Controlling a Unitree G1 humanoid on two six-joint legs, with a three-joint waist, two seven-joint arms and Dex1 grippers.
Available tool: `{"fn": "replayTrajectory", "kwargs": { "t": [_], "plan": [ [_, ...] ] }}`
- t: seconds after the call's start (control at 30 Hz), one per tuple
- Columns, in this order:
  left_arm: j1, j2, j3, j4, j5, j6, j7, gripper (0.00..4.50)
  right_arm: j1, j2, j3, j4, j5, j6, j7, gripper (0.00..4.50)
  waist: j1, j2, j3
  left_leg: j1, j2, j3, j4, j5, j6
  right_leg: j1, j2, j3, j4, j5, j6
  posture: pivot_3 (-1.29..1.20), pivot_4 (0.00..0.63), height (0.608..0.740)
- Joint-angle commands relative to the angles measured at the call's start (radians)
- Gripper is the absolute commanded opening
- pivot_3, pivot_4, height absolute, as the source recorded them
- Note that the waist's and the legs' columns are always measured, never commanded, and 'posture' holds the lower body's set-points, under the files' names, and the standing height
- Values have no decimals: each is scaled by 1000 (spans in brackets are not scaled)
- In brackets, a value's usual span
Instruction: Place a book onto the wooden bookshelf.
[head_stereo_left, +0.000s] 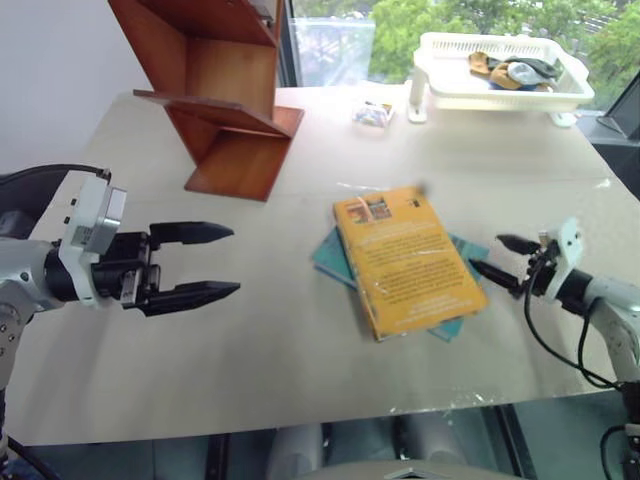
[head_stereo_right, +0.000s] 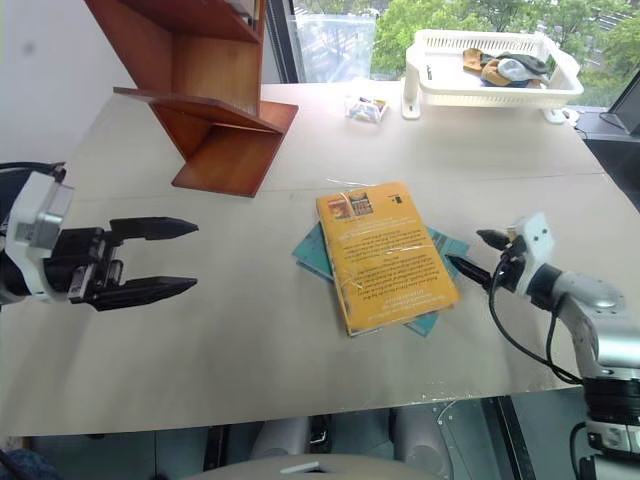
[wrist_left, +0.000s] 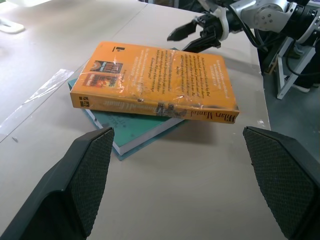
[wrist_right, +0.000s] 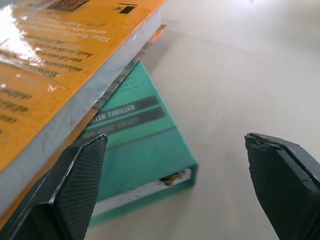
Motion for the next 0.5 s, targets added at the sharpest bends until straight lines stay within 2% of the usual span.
{"fn": "replayTrajectory", "kwargs": {
  "t": [0.03,0.17,0.3,0.5],
  "plan": [
    [-16,1,12,-13,-6,-18,1,4407,-66,-7,13,49,-49,-107,4,4500,-4,0,0,0,0,0,0,0,0,0,0,1,0,0,0,0,150,740],
    [-16,4,12,-11,-6,-20,-1,4407,-112,10,38,81,-40,-148,54,4500,-1,0,0,0,0,0,0,0,-1,0,0,1,0,0,0,0,150,740],
    [1,4,28,-19,-6,-20,0,4407,-159,16,111,112,-117,-202,54,4500,-1,0,0,0,0,1,0,1,-1,0,0,1,0,0,0,0,150,740],
    [46,2,64,-50,-12,-12,12,4407,-216,72,174,99,-115,-190,69,4500,-2,0,0,0,0,1,0,1,-2,-1,0,1,1,0,0,0,150,740]
  ]
}}
